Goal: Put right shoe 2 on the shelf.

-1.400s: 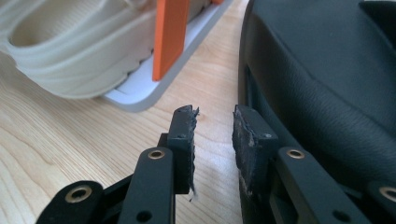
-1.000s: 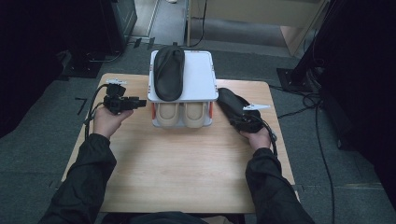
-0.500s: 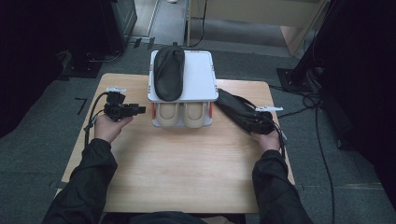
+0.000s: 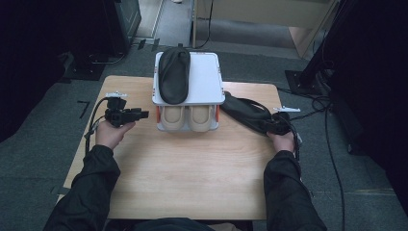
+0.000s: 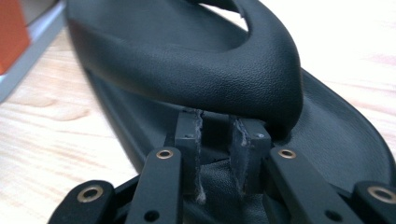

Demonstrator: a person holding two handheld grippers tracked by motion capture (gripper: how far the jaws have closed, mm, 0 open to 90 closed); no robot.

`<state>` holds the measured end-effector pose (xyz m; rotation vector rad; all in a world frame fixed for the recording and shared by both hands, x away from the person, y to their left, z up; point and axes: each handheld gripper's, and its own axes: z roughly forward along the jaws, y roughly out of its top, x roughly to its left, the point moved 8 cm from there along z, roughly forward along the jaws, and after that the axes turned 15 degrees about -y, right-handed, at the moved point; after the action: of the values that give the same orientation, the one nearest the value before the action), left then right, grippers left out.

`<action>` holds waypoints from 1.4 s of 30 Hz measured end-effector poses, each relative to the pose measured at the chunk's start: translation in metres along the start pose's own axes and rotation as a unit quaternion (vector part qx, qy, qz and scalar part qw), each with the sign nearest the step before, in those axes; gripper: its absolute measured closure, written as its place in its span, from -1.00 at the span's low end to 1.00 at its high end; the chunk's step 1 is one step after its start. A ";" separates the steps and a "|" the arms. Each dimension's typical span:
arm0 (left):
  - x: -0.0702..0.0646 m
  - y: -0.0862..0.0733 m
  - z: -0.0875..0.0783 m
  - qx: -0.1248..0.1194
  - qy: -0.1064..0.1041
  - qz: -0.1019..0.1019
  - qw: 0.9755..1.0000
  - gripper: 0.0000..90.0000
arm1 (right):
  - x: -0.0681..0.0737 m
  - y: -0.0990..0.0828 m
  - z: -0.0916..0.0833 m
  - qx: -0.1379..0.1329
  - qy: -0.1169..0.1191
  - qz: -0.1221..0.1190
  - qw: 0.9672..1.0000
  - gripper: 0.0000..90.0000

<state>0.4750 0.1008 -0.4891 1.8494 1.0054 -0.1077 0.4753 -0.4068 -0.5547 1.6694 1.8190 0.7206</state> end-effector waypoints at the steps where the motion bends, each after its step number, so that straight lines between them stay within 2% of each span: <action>1: 0.001 0.000 0.000 0.000 -0.001 0.000 1.000 0.18 | -0.002 0.001 0.001 0.000 -0.001 0.002 1.000 0.65; 4: 0.002 -0.001 -0.003 -0.002 -0.002 -0.003 1.000 0.18 | -0.002 0.001 0.000 0.007 0.005 0.013 1.000 0.63; 9: 0.002 0.001 -0.008 -0.008 -0.010 -0.012 1.000 0.17 | 0.007 0.003 -0.015 0.005 0.013 -0.006 1.000 0.60; 11: 0.001 0.002 -0.010 -0.011 -0.009 -0.011 1.000 0.17 | 0.013 0.005 -0.023 0.003 0.023 -0.002 1.000 0.63; 14: 0.000 0.003 -0.012 -0.016 -0.009 -0.008 1.000 0.18 | 0.023 0.015 -0.035 -0.030 0.039 0.006 0.999 0.64; 16: 0.000 0.002 -0.013 -0.014 -0.006 -0.006 1.000 0.18 | 0.031 0.022 -0.041 -0.052 0.046 0.005 0.998 0.65; 18: 0.000 0.001 -0.014 -0.008 -0.004 -0.004 1.000 0.19 | 0.038 0.028 -0.041 -0.063 0.048 -0.002 0.997 0.67; 21: -0.002 -0.002 -0.015 -0.005 -0.003 0.000 1.000 0.19 | 0.048 0.038 -0.035 -0.067 0.049 -0.004 0.997 0.70; 27: -0.004 -0.008 -0.019 -0.004 -0.001 -0.001 1.000 0.20 | 0.067 0.058 -0.014 -0.060 0.051 0.007 0.997 0.74; 30: -0.005 -0.012 -0.021 -0.004 -0.005 -0.004 1.000 0.20 | 0.075 0.064 -0.003 -0.056 0.044 0.003 0.997 0.73; 34: -0.008 -0.015 -0.023 -0.005 -0.007 -0.001 1.000 0.20 | 0.082 0.072 0.008 -0.079 0.033 0.013 0.996 0.78; 35: -0.008 -0.016 -0.024 -0.006 -0.007 -0.001 1.000 0.20 | 0.084 0.073 0.012 -0.071 0.035 0.016 0.997 0.78; 36: -0.008 -0.017 -0.025 -0.004 -0.006 -0.001 1.000 0.20 | 0.089 0.072 0.017 -0.045 0.043 0.025 0.998 0.78; 37: -0.008 -0.018 -0.025 -0.004 -0.005 -0.002 1.000 0.20 | 0.092 0.073 0.021 -0.037 0.045 0.029 0.998 0.78; 39: -0.007 -0.019 -0.026 -0.005 -0.005 -0.003 1.000 0.20 | 0.098 0.072 0.025 -0.041 0.044 0.024 0.998 0.79; 42: -0.007 -0.020 -0.025 -0.003 -0.007 -0.005 1.000 0.20 | 0.106 0.066 0.033 -0.022 0.039 0.005 0.999 0.79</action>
<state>0.4484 0.1200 -0.4871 1.8361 1.0040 -0.1216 0.5376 -0.2956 -0.5354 1.6436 1.8357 0.8354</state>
